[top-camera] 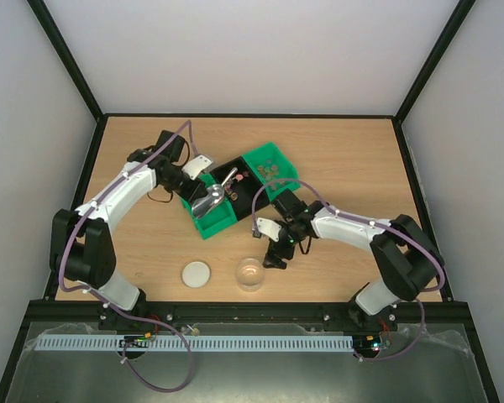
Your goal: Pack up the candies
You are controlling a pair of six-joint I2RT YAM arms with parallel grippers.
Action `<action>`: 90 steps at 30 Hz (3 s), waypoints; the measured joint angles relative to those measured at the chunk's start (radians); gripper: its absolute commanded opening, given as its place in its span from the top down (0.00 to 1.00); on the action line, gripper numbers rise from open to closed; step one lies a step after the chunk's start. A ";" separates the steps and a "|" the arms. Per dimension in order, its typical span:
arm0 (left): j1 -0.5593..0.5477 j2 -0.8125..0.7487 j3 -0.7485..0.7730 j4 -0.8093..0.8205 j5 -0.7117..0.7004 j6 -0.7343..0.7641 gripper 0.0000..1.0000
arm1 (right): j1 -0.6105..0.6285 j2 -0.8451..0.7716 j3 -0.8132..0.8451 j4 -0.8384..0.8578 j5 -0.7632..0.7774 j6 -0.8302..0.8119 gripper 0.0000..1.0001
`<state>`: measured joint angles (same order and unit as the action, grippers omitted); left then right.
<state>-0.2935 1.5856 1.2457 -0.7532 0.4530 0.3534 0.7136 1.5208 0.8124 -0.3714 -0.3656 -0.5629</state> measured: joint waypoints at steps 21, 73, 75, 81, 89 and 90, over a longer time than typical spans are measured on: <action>0.042 0.000 0.006 0.001 -0.001 -0.003 0.98 | 0.018 -0.146 -0.172 0.084 -0.067 0.005 0.01; -0.136 -0.142 0.045 -0.179 0.083 0.553 0.98 | -0.138 -0.299 0.420 -0.281 -0.298 -0.069 0.00; -0.182 -0.160 0.040 -0.180 0.079 0.572 0.98 | -0.138 -0.238 0.480 -0.298 -0.297 -0.066 0.03; -0.265 -0.172 0.038 -0.178 0.077 0.582 0.98 | -0.105 -0.172 0.498 -0.306 -0.277 -0.058 0.17; -0.280 -0.150 0.053 -0.154 0.082 0.542 0.98 | -0.013 -0.225 0.366 -0.206 -0.215 -0.013 0.46; -0.280 -0.149 0.053 -0.152 0.082 0.538 0.98 | -0.013 -0.228 0.356 -0.199 -0.209 -0.011 0.48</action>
<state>-0.5739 1.4368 1.2991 -0.9054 0.5350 0.8913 0.7010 1.2926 1.1679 -0.5705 -0.5743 -0.5735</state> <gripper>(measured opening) 0.023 0.581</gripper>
